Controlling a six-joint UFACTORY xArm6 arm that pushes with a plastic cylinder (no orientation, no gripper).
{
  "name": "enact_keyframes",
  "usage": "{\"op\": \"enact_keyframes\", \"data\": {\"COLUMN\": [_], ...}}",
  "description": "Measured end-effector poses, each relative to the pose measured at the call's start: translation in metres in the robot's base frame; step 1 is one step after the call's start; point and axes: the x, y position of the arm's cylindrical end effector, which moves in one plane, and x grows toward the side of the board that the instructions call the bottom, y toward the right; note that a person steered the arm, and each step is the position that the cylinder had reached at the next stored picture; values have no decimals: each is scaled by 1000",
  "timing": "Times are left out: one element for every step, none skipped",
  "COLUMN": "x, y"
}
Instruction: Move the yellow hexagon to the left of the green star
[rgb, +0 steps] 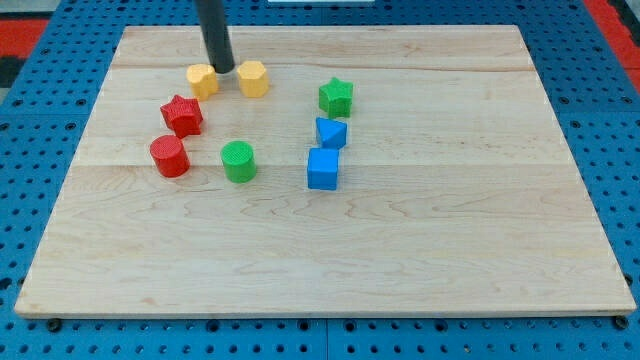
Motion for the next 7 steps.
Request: {"op": "enact_keyframes", "data": {"x": [1, -3, -1, 8, -1, -11, -10], "y": [10, 7, 9, 15, 29, 34, 31]}}
